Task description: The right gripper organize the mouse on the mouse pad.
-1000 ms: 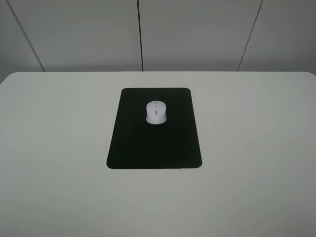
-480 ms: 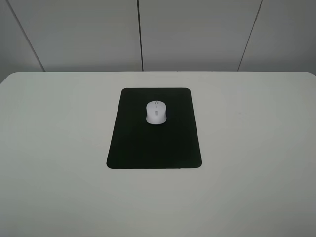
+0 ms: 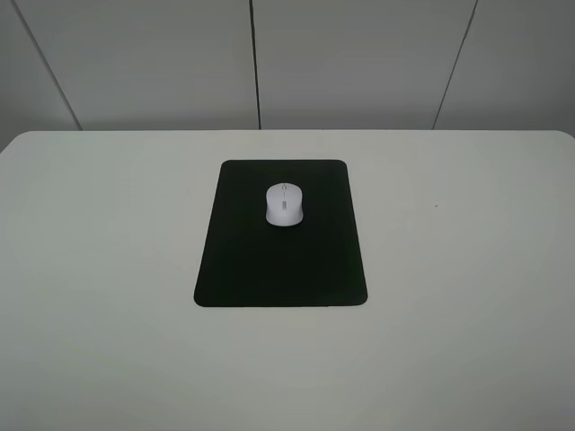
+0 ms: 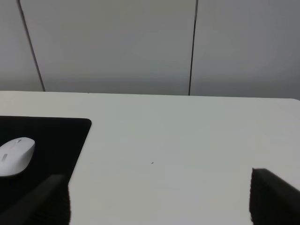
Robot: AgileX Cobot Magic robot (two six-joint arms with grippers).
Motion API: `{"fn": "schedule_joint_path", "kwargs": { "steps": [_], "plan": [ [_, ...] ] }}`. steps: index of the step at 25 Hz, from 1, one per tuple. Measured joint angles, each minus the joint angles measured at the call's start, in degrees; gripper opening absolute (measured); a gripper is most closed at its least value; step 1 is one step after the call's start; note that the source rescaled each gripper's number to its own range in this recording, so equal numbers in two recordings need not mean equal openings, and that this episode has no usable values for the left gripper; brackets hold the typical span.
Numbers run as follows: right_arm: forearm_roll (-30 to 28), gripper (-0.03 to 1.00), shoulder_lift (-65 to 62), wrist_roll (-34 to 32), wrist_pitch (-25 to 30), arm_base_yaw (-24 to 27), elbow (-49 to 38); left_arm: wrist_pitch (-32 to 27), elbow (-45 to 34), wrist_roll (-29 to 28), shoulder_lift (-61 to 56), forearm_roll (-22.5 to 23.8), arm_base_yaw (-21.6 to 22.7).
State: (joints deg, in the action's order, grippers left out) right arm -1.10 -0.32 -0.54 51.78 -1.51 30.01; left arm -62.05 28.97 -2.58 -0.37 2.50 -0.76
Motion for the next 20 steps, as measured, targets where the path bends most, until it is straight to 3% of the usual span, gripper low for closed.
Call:
{"fn": "schedule_joint_path", "kwargs": {
  "steps": [20],
  "plan": [
    [1.1, 0.7, 0.0, 1.7, 10.2, 0.0, 0.1, 0.0, 0.0, 0.0, 0.0, 0.0, 0.0]
  ]
}}
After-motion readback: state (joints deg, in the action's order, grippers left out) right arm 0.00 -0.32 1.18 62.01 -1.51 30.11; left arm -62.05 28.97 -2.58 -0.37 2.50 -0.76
